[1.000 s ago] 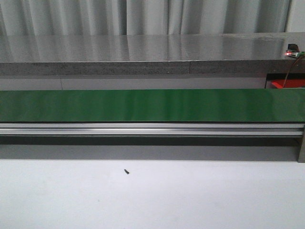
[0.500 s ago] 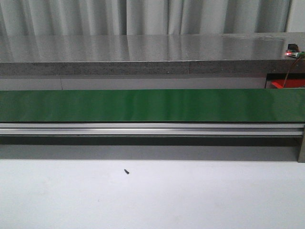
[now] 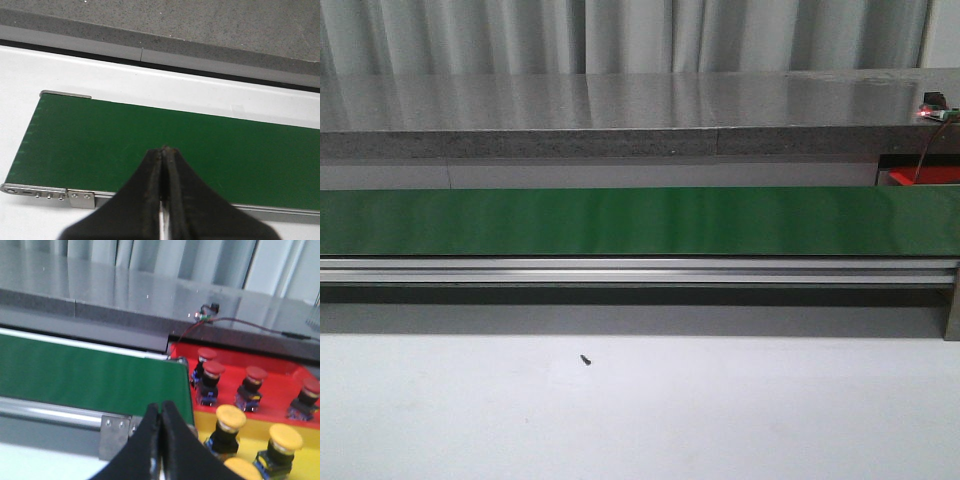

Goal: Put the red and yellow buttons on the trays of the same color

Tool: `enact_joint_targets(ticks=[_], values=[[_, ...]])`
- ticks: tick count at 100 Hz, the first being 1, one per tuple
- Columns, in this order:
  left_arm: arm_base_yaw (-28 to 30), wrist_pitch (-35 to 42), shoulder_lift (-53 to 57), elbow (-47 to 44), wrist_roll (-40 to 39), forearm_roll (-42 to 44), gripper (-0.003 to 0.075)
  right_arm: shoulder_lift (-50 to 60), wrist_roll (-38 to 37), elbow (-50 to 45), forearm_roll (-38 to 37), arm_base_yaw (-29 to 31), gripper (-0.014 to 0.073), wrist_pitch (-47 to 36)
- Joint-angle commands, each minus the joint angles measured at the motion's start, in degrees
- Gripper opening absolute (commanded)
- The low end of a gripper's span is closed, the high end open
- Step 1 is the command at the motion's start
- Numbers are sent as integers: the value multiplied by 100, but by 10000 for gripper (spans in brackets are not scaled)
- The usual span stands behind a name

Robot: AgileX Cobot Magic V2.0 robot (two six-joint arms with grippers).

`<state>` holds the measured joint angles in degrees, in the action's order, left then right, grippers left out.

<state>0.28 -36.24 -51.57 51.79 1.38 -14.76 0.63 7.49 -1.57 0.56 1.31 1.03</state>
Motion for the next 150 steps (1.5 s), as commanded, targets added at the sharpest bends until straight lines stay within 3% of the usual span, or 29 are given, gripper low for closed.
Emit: enact_joint_targets(ticks=[1,12,32,48,111,150], values=[[-42,310,49,162,-47,-114,-20,111,45,88,-56,72,-106,-1201],[-42,276,49,162,-47,-114,-20,111,45,88,-56,141,-106,-1766],[-42,264,49,162,-24,-114,-20,111,45,88,-56,146,-106,-942],[-42,326,217,45,293,-101,-20,106,45,94,-56,146,-106,-856],[-42,781,2919,-1643,422,-59,-20,106,45,94,-56,146,-106,-856],[-28,-531,3959,-1804,385,490,-20,106,45,94,-56,146,-106,-856]])
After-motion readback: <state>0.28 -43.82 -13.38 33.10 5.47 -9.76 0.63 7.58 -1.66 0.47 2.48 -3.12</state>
